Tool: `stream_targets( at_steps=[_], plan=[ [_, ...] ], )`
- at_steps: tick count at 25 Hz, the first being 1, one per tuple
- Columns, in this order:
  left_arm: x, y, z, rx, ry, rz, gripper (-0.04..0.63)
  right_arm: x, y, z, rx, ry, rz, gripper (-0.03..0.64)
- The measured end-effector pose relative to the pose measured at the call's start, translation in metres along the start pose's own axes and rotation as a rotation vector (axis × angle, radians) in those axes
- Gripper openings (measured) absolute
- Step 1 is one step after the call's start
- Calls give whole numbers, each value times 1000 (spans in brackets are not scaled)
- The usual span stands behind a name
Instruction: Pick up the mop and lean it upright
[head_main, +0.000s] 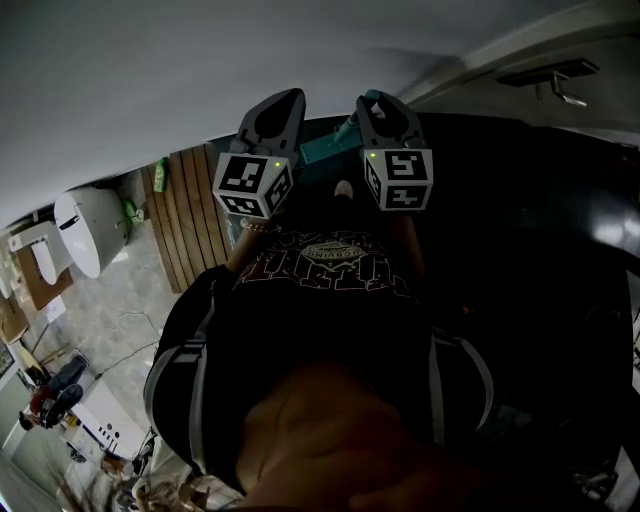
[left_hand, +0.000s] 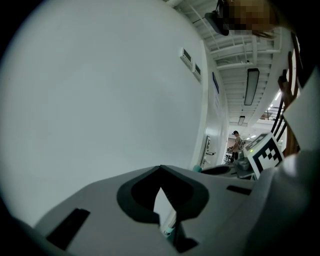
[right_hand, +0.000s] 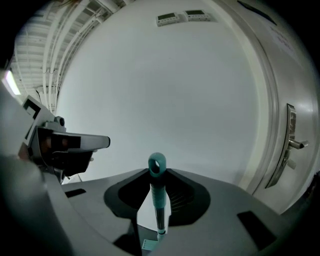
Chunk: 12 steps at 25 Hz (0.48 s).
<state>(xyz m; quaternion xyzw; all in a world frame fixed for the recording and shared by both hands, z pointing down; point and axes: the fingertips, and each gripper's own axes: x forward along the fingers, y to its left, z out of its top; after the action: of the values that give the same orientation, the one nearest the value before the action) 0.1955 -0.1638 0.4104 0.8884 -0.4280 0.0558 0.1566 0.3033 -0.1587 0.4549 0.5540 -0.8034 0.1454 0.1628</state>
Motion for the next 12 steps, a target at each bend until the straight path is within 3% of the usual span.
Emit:
stream_targets(
  at_steps=[12],
  plan=[
    [1, 15, -2, -12, 14, 10, 46, 24, -1, -11, -7, 16, -6, 109]
  ],
)
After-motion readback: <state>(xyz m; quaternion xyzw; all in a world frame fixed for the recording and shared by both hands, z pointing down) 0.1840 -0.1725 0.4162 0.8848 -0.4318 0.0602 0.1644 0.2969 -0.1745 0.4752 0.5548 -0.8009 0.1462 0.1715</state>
